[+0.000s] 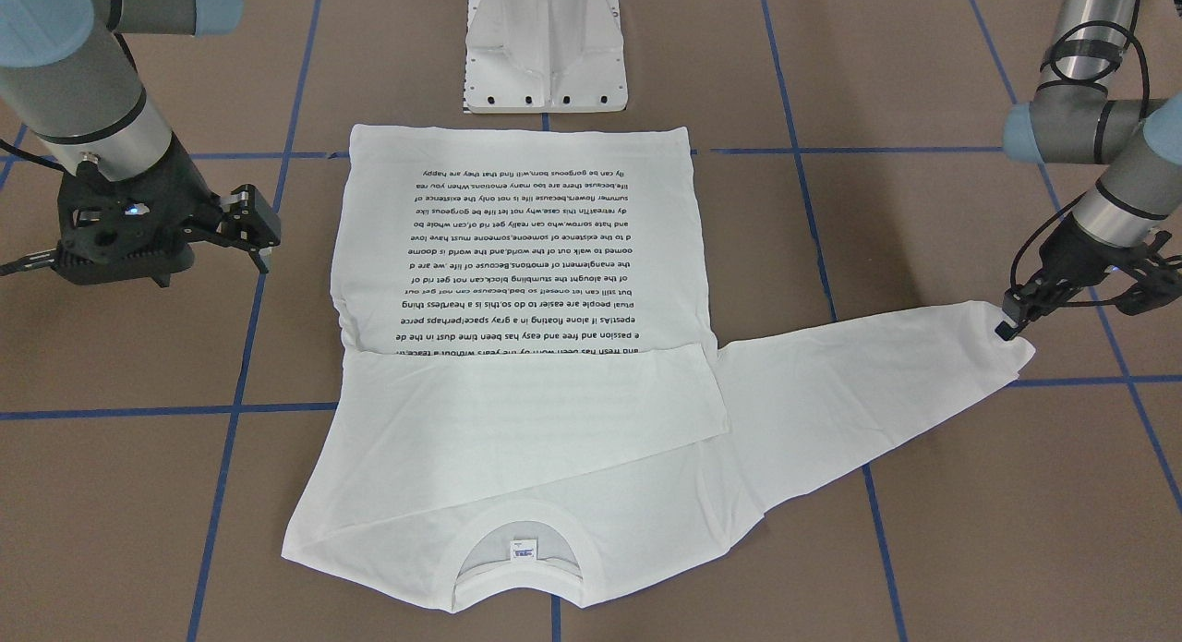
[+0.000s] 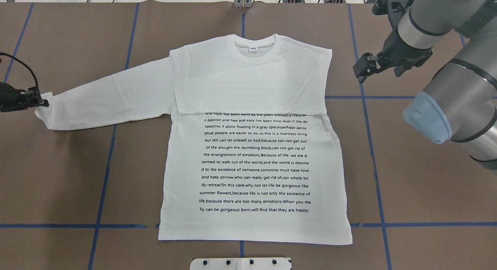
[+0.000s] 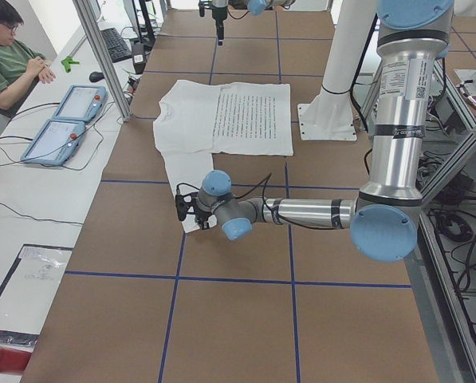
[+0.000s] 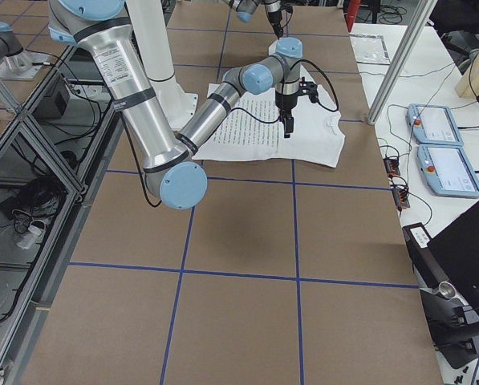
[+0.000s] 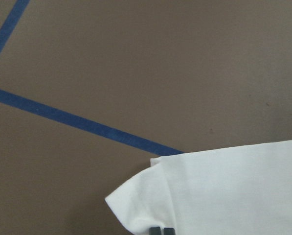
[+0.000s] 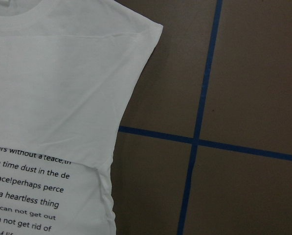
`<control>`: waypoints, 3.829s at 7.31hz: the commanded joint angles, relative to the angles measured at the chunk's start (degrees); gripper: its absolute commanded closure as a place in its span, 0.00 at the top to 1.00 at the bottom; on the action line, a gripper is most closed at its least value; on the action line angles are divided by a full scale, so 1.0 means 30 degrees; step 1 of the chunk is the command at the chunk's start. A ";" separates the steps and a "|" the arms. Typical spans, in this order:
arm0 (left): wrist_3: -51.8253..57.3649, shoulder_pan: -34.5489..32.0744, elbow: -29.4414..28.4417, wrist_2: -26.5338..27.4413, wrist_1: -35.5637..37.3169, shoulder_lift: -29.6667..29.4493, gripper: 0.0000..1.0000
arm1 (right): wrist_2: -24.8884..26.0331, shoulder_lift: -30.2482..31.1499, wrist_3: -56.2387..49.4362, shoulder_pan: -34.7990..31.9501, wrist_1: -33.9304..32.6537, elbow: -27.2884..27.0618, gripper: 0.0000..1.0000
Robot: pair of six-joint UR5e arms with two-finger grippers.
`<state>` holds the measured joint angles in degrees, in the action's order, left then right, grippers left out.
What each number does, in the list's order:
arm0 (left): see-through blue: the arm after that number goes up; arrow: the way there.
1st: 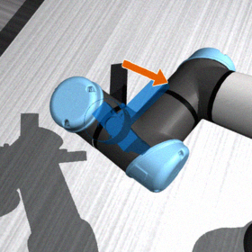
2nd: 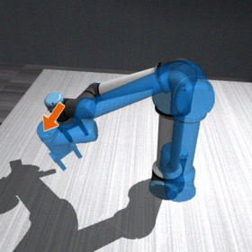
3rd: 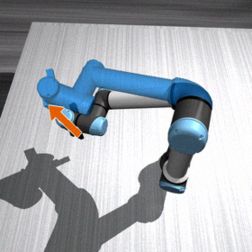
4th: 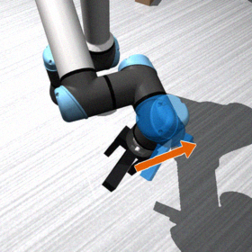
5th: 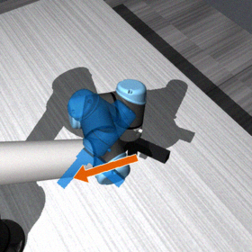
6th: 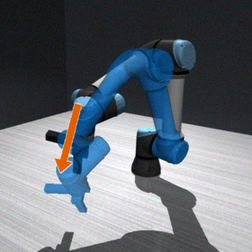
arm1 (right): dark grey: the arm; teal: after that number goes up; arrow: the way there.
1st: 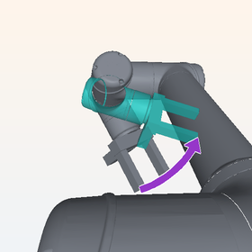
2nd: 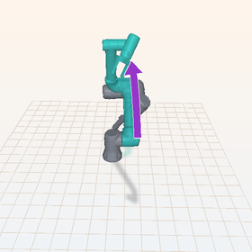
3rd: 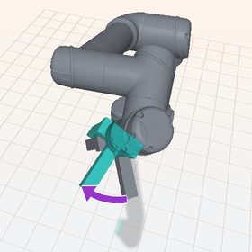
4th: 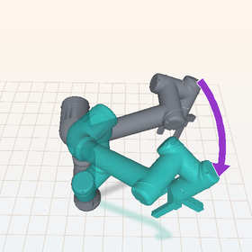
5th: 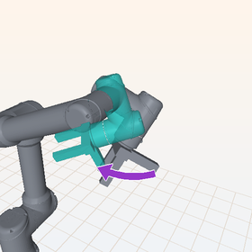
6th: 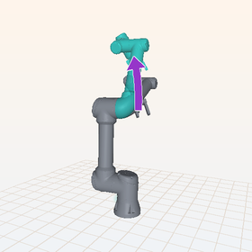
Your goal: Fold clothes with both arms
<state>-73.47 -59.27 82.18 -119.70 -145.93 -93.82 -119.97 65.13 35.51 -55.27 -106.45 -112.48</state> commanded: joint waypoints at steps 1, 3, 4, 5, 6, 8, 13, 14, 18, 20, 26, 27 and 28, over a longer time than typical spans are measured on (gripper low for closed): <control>-0.2451 0.0011 0.0261 -0.1339 0.1901 -0.3219 0.00 | -0.0233 0.1606 -0.0819 -0.0501 0.0180 -0.0677 1.00; -0.5438 0.0621 0.0699 -0.1379 0.4857 -0.6823 0.00 | -0.0204 0.3099 -0.0907 -0.0764 0.0645 -0.1001 1.00; -0.7772 0.1584 0.0585 -0.1321 0.6091 -0.9016 0.00 | -0.0407 0.3860 -0.0995 -0.0969 0.1316 -0.0973 1.00; -0.9970 0.2173 0.0497 -0.1291 0.6742 -1.0981 0.00 | -0.0583 0.4708 -0.0938 -0.1000 0.2251 -0.0943 1.00; -1.2922 0.2585 0.0496 -0.1291 0.6574 -1.2712 0.00 | -0.0585 0.5674 -0.0908 -0.1058 0.3188 -0.0885 1.00; -1.6015 0.3408 -0.1539 -0.1203 0.6543 -1.6807 0.00 | -0.1021 0.7376 -0.0849 -0.1321 0.4775 -0.0885 1.00; -1.7904 0.6246 -0.3779 0.1457 0.6602 -1.9762 0.00 | -0.1112 0.7500 -0.0703 -0.1527 0.4780 -0.0914 1.00; -1.7845 0.6484 -0.4477 0.2072 0.6486 -1.9761 0.00 | -0.1112 0.7471 -0.0703 -0.1586 0.4780 -0.0914 1.00; -1.7756 0.8883 -0.6179 0.4711 0.6133 -1.9905 0.00 | -0.1054 0.7237 -0.0674 -0.1586 0.4780 -0.0855 1.00; -1.7263 0.9997 -0.6650 0.6695 0.6046 -2.0111 0.99 | -0.1054 0.7033 -0.0528 -0.1615 0.4780 -0.0885 1.00; -1.0860 1.0207 -0.1370 0.6681 0.7236 -1.5118 1.00 | -0.1756 0.6269 0.2328 -0.1470 0.5653 -0.0737 1.00; -0.8783 1.0091 0.0971 0.6678 0.7449 -1.3420 1.00 | -0.1844 0.6502 0.4548 -0.0831 0.8240 -0.0651 1.00; -0.6761 1.0032 0.3749 0.6678 0.8379 -1.0880 1.00 | -0.1700 0.6562 0.5818 -0.0070 0.8817 -0.0679 1.00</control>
<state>-101.34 -28.92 83.77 -99.51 -123.52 -134.72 -125.19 84.45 47.15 -57.90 -84.21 -114.49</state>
